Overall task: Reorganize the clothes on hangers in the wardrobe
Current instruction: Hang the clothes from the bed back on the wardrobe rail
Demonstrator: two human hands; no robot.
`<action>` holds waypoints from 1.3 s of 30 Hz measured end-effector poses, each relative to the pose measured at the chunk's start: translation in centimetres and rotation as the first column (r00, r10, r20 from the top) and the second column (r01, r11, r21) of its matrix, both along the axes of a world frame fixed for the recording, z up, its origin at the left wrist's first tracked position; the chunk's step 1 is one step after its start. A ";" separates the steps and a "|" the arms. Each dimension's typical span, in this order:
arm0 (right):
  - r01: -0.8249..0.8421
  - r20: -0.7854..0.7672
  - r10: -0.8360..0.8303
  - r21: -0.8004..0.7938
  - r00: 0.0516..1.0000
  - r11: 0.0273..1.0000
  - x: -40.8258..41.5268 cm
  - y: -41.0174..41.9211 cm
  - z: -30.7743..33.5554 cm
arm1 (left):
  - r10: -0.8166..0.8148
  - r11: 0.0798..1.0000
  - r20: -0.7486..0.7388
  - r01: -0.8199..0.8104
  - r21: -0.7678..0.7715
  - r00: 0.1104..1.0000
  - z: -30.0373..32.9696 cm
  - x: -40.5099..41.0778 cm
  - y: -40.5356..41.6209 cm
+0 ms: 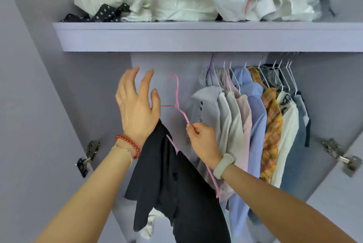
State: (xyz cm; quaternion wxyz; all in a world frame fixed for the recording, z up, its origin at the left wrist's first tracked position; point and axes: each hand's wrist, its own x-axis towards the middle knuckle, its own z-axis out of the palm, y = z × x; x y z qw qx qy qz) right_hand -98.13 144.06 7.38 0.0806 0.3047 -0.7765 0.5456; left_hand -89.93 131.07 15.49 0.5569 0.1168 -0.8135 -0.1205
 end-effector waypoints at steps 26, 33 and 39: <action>0.145 0.211 -0.168 0.122 0.963 0.982 -15.4 -5.8 4.4 | 0.278 0.918 0.047 -0.251 -0.306 0.959 2.9 -9.6 -3.0; 0.169 -0.158 -0.133 0.245 0.979 0.955 -9.3 1.3 4.4 | 0.217 0.966 0.181 -0.185 -0.178 0.959 2.8 -7.2 -0.8; 0.409 -0.526 -0.146 0.429 0.838 0.806 -3.1 12.2 1.6 | 0.061 0.994 0.328 -0.028 -0.106 0.943 -5.0 -4.0 5.8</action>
